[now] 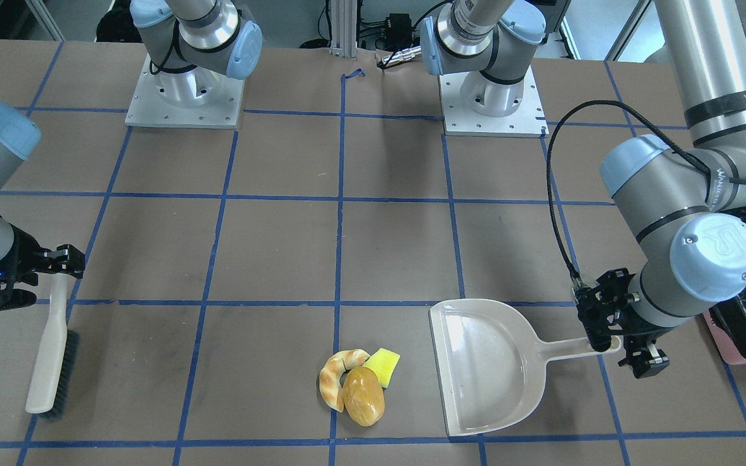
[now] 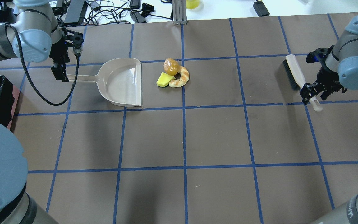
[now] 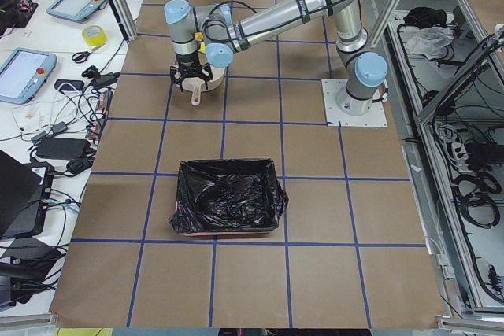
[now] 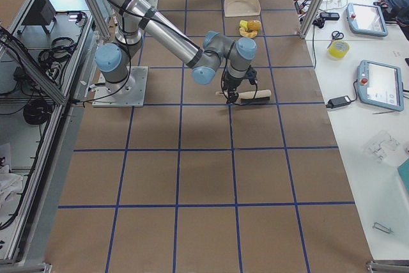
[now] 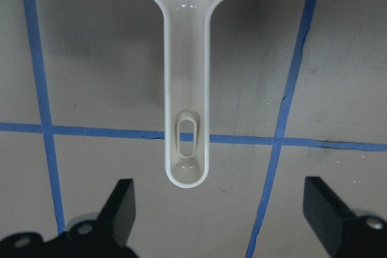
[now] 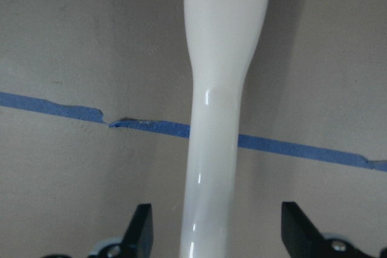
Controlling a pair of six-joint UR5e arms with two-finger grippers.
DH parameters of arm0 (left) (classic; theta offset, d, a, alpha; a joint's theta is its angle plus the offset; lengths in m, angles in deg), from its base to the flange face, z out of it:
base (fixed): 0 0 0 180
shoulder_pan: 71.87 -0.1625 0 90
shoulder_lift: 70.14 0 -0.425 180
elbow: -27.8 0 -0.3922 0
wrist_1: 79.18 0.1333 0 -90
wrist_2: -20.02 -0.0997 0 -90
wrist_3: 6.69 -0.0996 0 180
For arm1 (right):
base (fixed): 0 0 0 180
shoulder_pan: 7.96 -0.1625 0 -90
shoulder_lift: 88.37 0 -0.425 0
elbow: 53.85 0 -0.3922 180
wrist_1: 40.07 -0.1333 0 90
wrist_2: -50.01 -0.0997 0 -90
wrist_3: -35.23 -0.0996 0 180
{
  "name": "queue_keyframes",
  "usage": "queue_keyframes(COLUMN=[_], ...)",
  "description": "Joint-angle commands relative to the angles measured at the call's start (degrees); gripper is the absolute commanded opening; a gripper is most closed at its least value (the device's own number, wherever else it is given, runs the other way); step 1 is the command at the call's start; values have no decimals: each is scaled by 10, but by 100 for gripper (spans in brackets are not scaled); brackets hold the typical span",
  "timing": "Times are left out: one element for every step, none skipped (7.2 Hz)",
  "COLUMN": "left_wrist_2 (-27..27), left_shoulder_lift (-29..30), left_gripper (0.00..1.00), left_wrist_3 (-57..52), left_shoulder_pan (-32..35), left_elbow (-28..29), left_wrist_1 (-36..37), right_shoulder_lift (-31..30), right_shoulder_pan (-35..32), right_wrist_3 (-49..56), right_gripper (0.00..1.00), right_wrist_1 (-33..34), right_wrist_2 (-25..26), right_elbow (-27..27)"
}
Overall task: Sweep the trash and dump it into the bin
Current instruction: 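Grasp the dustpan handle with left gripper while right gripper grasps brush handle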
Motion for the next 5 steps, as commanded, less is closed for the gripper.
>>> queue_keyframes(left_wrist_2=[30,26,28,30,38], left_shoulder_lift=[7,14,17,21,29], left_gripper=[100,100,100,100,92], left_wrist_3=[3,0,-4,-4,-4], left_shoulder_pan=[-1,-1,-1,-1,-1], left_elbow=[-2,-4,-2,-3,-4], left_wrist_1=[6,7,7,7,7], right_shoulder_lift=[2,2,2,1,-1], right_shoulder_pan=[0,0,0,0,-1], right_wrist_3=[-2,-5,-8,-9,-10], right_gripper=[42,32,25,17,13], right_wrist_1=[-1,-1,-2,-4,-6], right_wrist_2=[-2,-2,-5,-5,-4], right_elbow=[0,0,0,-1,-1])
